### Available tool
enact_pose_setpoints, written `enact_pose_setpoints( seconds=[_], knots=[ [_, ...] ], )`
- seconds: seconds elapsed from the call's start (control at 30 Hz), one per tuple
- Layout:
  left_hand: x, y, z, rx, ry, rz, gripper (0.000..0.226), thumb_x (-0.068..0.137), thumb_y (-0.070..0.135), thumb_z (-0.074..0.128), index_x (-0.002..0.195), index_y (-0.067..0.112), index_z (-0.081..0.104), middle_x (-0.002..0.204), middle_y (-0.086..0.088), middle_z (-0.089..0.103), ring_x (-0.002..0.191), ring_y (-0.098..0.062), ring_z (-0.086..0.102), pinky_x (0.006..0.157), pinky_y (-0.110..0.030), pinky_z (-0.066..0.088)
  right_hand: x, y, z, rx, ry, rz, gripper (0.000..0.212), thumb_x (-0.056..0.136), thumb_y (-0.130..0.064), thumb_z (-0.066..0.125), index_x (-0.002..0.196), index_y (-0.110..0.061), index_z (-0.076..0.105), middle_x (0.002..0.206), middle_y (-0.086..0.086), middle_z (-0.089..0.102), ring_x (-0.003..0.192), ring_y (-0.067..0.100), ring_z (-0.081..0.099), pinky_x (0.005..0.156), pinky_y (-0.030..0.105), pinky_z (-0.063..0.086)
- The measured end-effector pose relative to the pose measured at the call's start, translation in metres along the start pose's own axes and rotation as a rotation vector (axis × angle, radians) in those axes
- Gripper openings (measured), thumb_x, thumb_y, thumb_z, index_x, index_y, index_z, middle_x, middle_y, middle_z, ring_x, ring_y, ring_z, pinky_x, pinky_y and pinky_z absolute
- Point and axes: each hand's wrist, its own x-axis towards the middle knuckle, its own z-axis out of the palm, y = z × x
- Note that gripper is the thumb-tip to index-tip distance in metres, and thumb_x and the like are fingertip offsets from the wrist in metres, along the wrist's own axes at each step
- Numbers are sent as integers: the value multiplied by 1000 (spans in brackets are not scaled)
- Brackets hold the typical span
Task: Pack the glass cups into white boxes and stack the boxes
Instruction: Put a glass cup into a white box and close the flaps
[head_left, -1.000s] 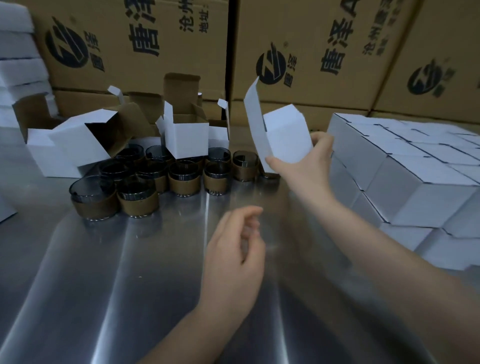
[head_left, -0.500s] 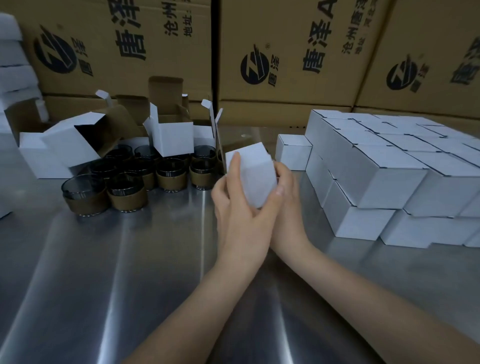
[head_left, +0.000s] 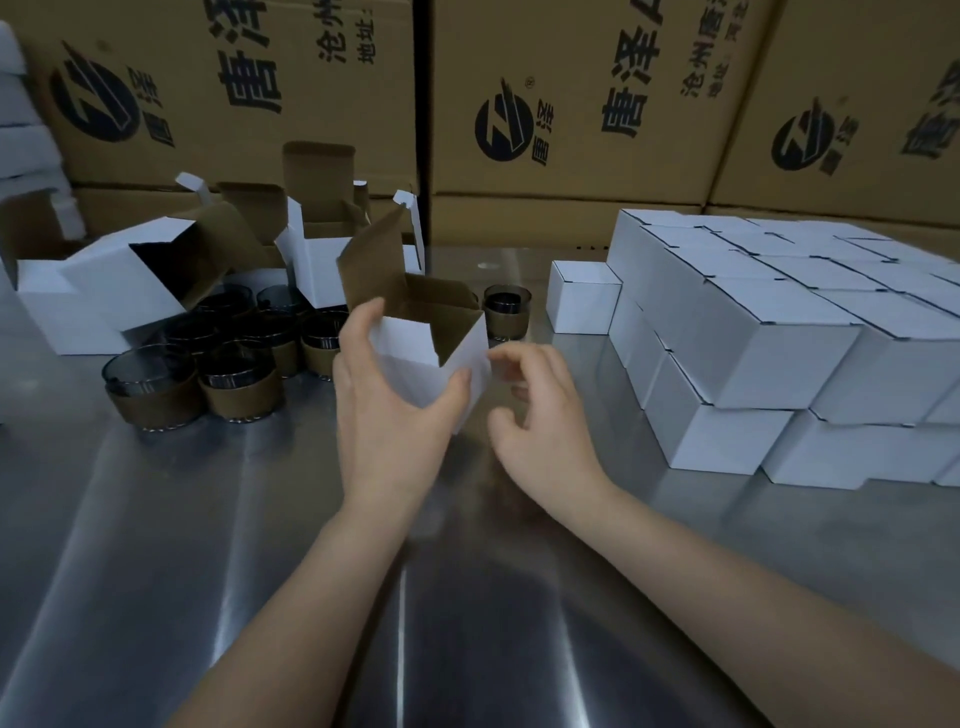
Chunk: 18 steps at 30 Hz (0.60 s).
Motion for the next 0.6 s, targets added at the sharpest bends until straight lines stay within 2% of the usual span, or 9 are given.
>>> enact_pose_setpoints(
  seconds=[0.07, 0.17, 0.23, 0.33, 0.43, 0.5, 0.6],
  knots=[
    [2, -2, -2, 24, 15, -5, 80, 75, 33, 80, 132, 45, 25, 130, 16, 36, 125, -6, 40, 91, -13, 31, 8, 6, 0, 18, 45, 67, 45, 81, -1, 55, 112, -33, 47, 118, -8, 45, 106, -2, 46, 86, 3, 38],
    [4, -3, -4, 48, 17, -35, 78, 74, 32, 80, 127, 46, 24, 133, 7, 41, 125, -17, 44, 90, -28, 36, 25, 19, 1, 62, 116, 218, 38, 85, -1, 54, 110, -29, 48, 116, -2, 51, 99, 7, 51, 84, 16, 41],
    [6, -6, -5, 45, 10, -60, 77, 74, 31, 79, 125, 46, 24, 135, 1, 43, 123, -21, 46, 88, -32, 38, 38, 29, 3, 79, 156, 291, 34, 85, -1, 53, 109, -25, 49, 116, 3, 54, 94, 8, 51, 82, 18, 39],
    [7, -9, -5, 32, 1, -79, 75, 74, 29, 78, 123, 47, 24, 133, -1, 46, 119, -23, 49, 83, -33, 38, 64, 41, 3, 73, 186, 351, 33, 85, -6, 56, 112, -22, 46, 119, 4, 51, 98, 13, 51, 80, 19, 38],
    [7, -14, -5, 28, -25, -71, 77, 73, 29, 78, 124, 47, 23, 130, -1, 46, 116, -21, 49, 79, -27, 36, 91, 47, 5, 82, 162, 434, 38, 84, -12, 61, 112, -24, 38, 119, 1, 41, 90, 9, 45, 65, 17, 35],
    [7, -17, -5, 35, -40, -72, 80, 73, 29, 78, 128, 45, 22, 128, 1, 46, 115, -21, 49, 80, -27, 36, 106, 51, 9, 80, 120, 479, 49, 84, -16, 64, 125, -20, 37, 127, 3, 38, 96, 11, 43, 74, 22, 39],
    [7, -18, -5, 35, -61, -77, 81, 70, 34, 75, 129, 46, 22, 126, 8, 43, 115, -19, 49, 84, -31, 37, 123, 57, 15, 53, 83, 504, 74, 83, -19, 68, 143, -15, 27, 141, 9, 39, 121, 26, 46, 99, 38, 44]
  ],
)
